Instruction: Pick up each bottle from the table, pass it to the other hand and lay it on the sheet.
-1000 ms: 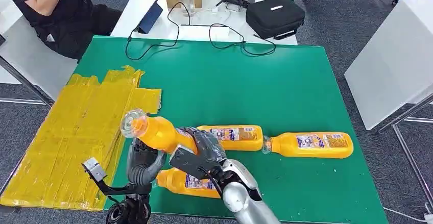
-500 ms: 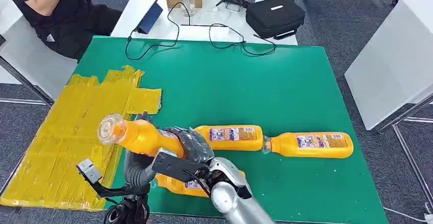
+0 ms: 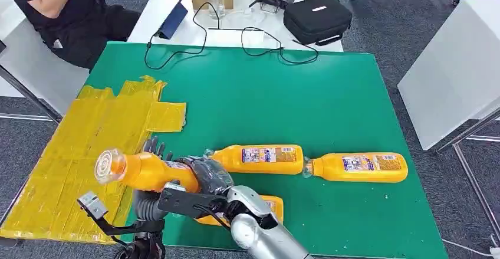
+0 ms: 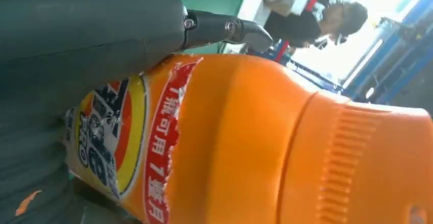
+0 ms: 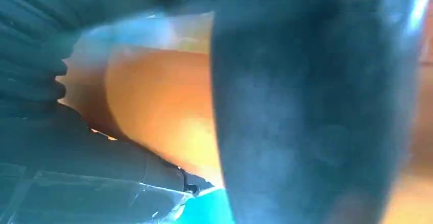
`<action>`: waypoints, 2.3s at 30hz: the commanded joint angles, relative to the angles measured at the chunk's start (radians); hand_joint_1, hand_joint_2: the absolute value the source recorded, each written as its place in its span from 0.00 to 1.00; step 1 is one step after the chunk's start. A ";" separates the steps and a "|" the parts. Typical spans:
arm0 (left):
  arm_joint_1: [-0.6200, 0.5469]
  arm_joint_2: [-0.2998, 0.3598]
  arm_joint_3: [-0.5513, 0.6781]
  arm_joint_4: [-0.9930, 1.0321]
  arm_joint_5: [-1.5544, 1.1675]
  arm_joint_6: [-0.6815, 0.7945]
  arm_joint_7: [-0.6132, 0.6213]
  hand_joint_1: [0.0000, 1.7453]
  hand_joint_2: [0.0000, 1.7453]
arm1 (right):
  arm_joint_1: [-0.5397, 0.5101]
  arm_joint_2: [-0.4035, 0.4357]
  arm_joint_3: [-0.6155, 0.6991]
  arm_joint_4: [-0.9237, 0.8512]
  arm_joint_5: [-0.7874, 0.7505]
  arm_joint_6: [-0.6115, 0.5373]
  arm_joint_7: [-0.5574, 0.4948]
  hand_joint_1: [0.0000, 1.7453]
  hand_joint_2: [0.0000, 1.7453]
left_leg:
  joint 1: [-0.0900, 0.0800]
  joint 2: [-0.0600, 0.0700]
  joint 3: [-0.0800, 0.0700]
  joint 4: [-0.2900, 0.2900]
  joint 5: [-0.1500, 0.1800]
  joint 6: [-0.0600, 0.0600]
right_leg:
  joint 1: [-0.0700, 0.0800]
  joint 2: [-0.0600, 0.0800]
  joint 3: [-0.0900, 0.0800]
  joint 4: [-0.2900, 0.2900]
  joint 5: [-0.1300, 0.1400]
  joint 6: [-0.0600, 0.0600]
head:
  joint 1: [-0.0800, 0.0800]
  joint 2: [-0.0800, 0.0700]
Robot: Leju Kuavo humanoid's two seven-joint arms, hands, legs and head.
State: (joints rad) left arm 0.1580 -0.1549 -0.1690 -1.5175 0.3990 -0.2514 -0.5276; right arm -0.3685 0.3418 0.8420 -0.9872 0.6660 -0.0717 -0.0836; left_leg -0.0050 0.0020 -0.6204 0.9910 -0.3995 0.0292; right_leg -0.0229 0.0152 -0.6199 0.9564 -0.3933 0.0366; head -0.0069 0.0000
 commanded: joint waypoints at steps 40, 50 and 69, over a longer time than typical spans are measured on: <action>0.062 0.007 0.117 -0.062 -0.097 0.119 -0.130 1.00 1.00 | 0.245 -0.154 -0.098 -0.266 0.076 -0.288 -0.068 0.00 0.00 | 0.001 -0.005 0.001 0.000 -0.001 -0.001 | 0.002 -0.005 0.002 -0.001 -0.002 -0.002 | 0.000 0.000; 0.067 -0.001 0.140 -0.074 -0.140 0.148 -0.140 1.00 1.00 | 0.266 -0.159 -0.116 -0.309 0.092 -0.268 -0.053 0.00 0.00 | 0.000 -0.001 0.000 0.000 -0.002 -0.002 | 0.001 -0.002 0.001 0.000 -0.001 -0.002 | -0.001 0.000; 0.091 0.029 0.287 -0.136 -0.850 0.946 -0.171 1.00 1.00 | 0.424 -0.242 -0.186 -0.604 0.105 -0.252 -0.122 0.00 0.00 | 0.001 -0.002 0.002 0.001 -0.003 -0.004 | 0.001 -0.003 0.003 0.000 -0.003 -0.003 | 0.000 0.000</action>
State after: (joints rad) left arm 0.2448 -0.1549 0.0068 -1.6574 -0.0731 0.2629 -0.6825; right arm -0.0350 0.1858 0.7027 -1.3873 0.7733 -0.3620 -0.1704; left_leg -0.0050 0.0018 -0.6237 0.9910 -0.3997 0.0278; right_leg -0.0230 0.0155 -0.6226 0.9562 -0.3930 0.0361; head -0.0069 0.0000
